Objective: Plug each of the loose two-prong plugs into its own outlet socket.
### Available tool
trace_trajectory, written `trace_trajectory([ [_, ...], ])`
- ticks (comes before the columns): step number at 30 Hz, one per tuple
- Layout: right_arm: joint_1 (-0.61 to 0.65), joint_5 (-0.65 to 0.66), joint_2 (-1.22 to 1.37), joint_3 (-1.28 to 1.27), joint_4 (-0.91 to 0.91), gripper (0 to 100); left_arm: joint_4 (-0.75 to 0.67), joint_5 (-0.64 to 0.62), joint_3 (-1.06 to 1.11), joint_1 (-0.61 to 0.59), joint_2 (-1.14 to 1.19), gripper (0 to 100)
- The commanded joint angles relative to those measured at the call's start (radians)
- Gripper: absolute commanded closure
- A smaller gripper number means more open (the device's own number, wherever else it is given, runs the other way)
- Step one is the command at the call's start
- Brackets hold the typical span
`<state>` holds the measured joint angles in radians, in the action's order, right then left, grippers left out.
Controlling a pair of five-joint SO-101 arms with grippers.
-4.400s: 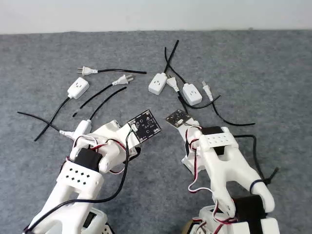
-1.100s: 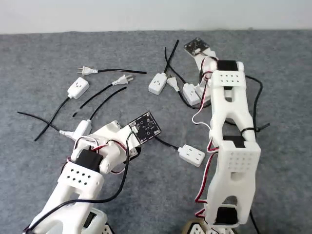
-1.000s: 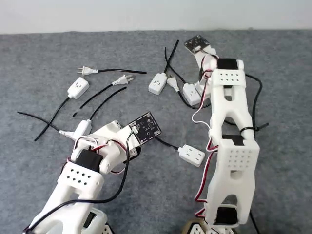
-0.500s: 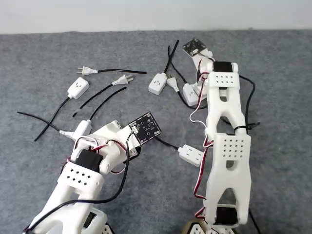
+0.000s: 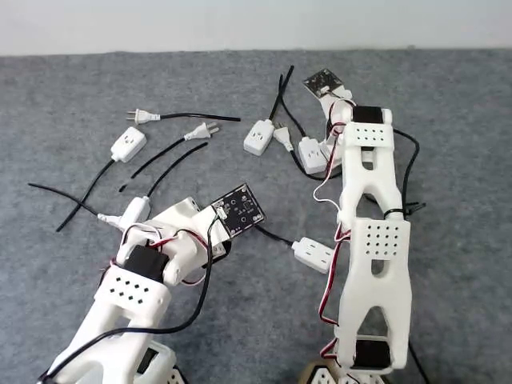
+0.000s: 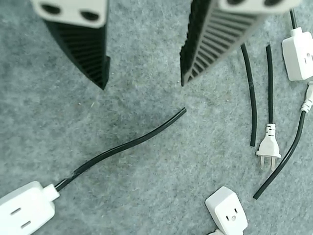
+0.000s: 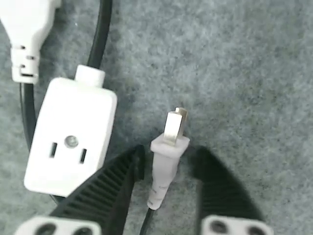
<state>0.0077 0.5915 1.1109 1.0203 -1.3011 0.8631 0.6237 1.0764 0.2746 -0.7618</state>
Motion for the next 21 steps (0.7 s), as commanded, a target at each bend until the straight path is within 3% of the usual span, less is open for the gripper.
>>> trace_trajectory([
  [1, -0.005, 0.020, -0.002, 0.041, 0.028, 98.3, -0.026, 0.012, -0.008, 0.003, -0.014, 78],
  [14, -0.007, 0.025, -0.018, 0.052, -0.033, 99.0, -0.048, 0.014, 0.010, 0.005, -0.014, 78],
  [21, -0.005, 0.017, -0.082, 0.272, -0.251, 99.0, -0.066, 0.014, 0.016, 0.006, -0.014, 78],
])
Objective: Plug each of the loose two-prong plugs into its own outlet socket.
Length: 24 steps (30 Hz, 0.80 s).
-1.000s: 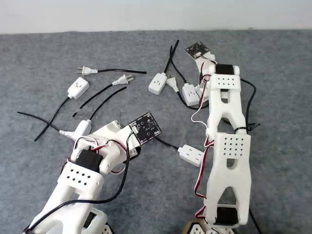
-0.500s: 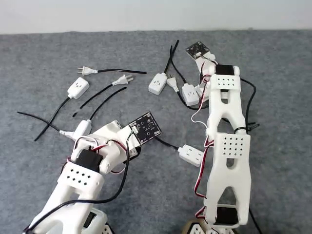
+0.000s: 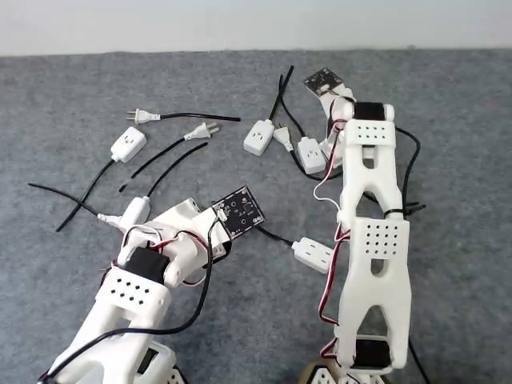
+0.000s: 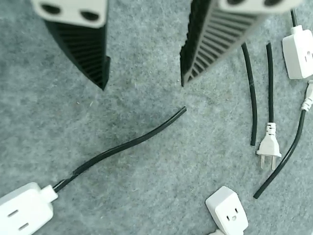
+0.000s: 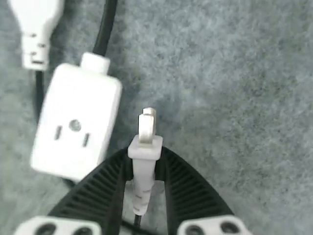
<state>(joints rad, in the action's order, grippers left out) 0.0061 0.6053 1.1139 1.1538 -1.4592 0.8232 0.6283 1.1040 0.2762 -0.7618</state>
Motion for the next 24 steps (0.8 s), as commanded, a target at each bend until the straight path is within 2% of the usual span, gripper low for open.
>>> trace_trajectory([
  [1, -0.002, 0.003, -0.088, 0.181, -0.131, 99.0, -0.026, 0.009, -0.012, 0.005, -0.014, 78],
  [6, 0.005, 0.002, -0.097, 0.410, -0.321, 99.0, -0.026, 0.006, -0.013, 0.005, -0.020, 78],
  [11, -0.024, -0.046, -0.110, 0.514, -0.341, 99.0, -0.025, 0.003, -0.018, 0.005, -0.021, 78],
  [19, 0.024, -0.051, -0.239, 0.404, -0.343, 99.0, -0.020, 0.002, -0.056, 0.002, -0.021, 78],
  [24, 0.094, -0.103, -0.401, 0.149, -0.343, 99.0, 0.043, -0.041, -0.122, 0.002, -0.021, 78],
])
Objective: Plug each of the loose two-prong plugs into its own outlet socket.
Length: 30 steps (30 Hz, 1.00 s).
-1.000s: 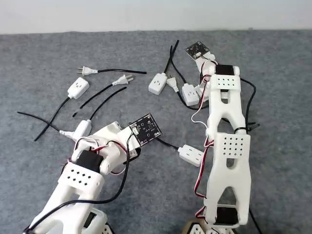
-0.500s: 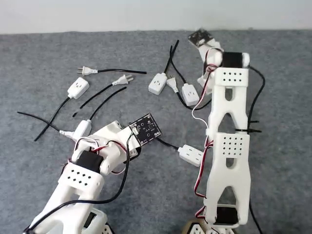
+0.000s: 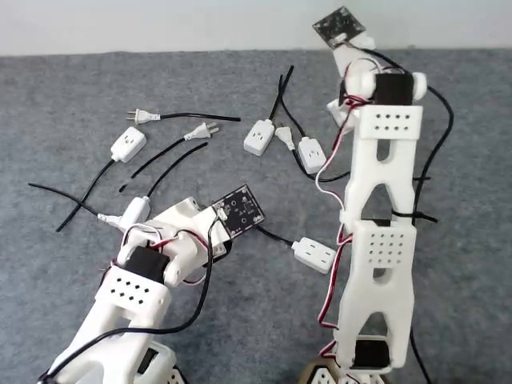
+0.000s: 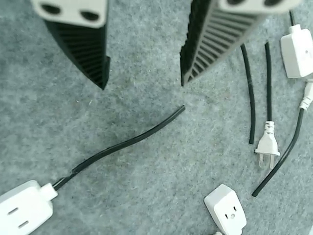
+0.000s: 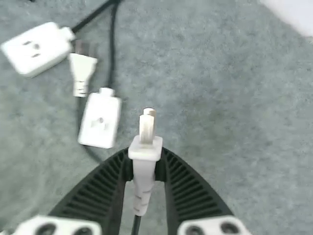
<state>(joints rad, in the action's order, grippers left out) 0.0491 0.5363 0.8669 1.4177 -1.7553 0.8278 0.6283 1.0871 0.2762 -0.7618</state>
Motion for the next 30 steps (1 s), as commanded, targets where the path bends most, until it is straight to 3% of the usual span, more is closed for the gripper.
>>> trace_trajectory([
  [1, 0.065, -0.041, -0.200, -0.172, -0.047, 99.0, 0.057, -0.048, -0.124, 0.003, -0.021, 78],
  [12, 0.228, -0.061, -0.805, -0.783, -0.045, 99.0, 0.222, -0.068, -0.323, 0.008, -0.023, 78],
  [20, 0.288, -0.018, -1.164, -1.220, -0.038, 99.0, 0.446, -0.068, -0.518, 0.160, -0.025, 78],
  [25, 0.295, -0.017, -1.368, -1.390, -0.038, 99.0, 0.460, -0.068, -0.541, 0.216, -0.035, 78],
  [30, 0.344, 0.015, -1.596, -1.559, -0.018, 99.0, 0.448, -0.068, -0.521, 0.265, -0.192, 78],
])
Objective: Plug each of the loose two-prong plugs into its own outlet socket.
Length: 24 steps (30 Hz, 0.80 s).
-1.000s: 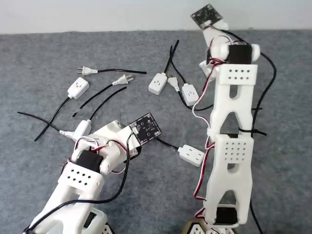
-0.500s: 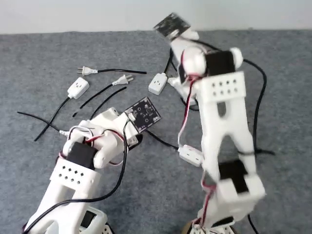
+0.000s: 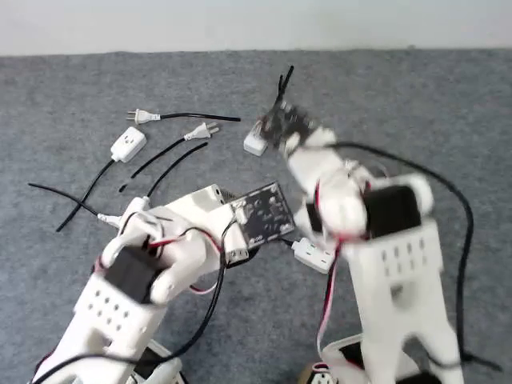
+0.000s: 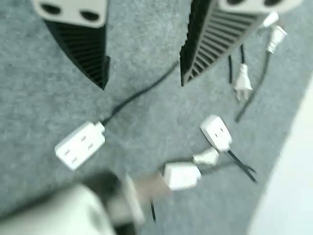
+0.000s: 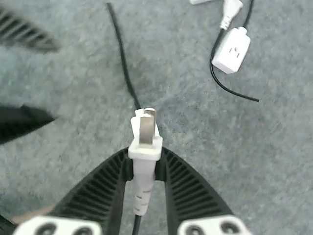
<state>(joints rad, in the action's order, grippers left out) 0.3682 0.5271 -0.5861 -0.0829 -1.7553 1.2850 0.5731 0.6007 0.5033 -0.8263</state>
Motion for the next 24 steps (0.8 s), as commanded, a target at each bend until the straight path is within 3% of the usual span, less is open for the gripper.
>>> trace_trajectory([
  [1, 0.031, 0.026, -0.188, -0.095, 0.001, 99.0, -0.011, -0.012, -0.028, 0.048, -0.169, 78],
  [13, 0.246, 0.017, -0.499, -0.281, 0.045, 99.0, -0.187, -0.012, 0.309, 0.061, -0.620, 78],
  [19, 0.277, -0.038, -0.516, -0.284, 0.045, 99.0, -0.184, -0.015, 0.355, 0.063, -0.784, 78],
  [24, 0.430, -0.092, -0.518, -0.284, 0.035, 99.0, -0.186, -0.064, 0.355, 0.109, -0.833, 78],
])
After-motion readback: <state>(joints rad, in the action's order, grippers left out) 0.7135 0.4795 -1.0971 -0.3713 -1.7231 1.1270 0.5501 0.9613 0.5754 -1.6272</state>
